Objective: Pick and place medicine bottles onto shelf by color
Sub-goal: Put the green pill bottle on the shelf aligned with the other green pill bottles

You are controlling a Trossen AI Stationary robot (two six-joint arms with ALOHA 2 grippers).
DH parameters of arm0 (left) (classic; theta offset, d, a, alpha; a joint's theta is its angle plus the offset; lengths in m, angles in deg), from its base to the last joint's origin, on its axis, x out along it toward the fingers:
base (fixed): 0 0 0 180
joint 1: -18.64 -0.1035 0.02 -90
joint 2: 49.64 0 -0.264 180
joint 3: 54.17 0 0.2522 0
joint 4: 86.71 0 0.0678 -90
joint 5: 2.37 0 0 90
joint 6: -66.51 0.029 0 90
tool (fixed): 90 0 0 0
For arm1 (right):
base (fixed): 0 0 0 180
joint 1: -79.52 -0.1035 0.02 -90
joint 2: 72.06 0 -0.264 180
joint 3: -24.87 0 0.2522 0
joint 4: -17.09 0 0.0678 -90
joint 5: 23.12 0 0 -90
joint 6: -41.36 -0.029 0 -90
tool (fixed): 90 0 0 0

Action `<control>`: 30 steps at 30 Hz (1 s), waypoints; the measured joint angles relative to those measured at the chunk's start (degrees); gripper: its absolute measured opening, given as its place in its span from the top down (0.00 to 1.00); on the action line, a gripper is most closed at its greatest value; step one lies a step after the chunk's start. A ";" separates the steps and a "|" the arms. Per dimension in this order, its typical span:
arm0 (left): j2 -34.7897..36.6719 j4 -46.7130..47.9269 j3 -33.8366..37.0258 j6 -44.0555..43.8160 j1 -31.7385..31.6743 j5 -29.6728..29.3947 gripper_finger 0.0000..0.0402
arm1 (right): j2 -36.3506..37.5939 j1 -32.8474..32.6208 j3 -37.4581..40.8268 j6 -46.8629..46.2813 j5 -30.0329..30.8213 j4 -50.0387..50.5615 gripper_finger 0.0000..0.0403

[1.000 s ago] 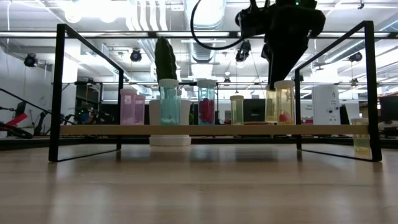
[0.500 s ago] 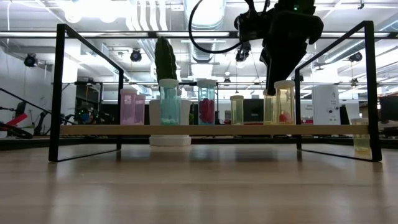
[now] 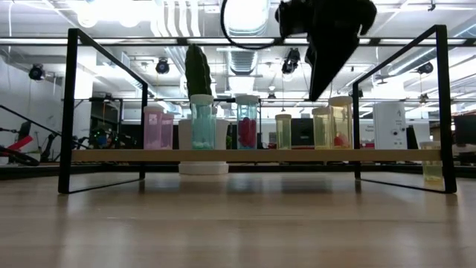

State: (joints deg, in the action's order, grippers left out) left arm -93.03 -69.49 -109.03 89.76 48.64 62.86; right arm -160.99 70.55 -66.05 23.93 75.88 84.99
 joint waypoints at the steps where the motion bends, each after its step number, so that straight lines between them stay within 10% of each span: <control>1: -0.07 -0.04 0.00 -0.02 0.00 0.00 0.62 | 0.08 0.00 -0.89 0.00 0.00 0.96 0.53; 6: -0.95 -2.17 0.11 -0.40 0.00 0.00 0.62 | 2.06 -1.07 -4.28 -1.20 0.84 2.58 0.53; 12: -4.85 -7.96 -0.07 -5.39 0.03 0.33 0.62 | 6.85 -9.58 -1.50 -1.87 16.05 -1.31 0.56; 17: -9.95 -13.53 -0.64 -12.42 1.78 0.39 0.62 | 11.10 -17.16 5.10 8.16 28.66 -18.61 0.57; 22: -15.24 -14.14 -5.12 -27.96 4.81 0.46 0.62 | 16.26 -20.69 15.28 26.43 28.25 -44.85 0.60; 30: -25.23 28.48 -24.38 -68.82 6.86 7.95 0.62 | 25.12 -20.79 30.73 37.57 19.13 -70.34 0.63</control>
State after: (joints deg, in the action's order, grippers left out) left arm -118.27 -41.01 -133.42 20.94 55.50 70.81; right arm -135.87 49.76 -35.32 61.50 95.01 14.65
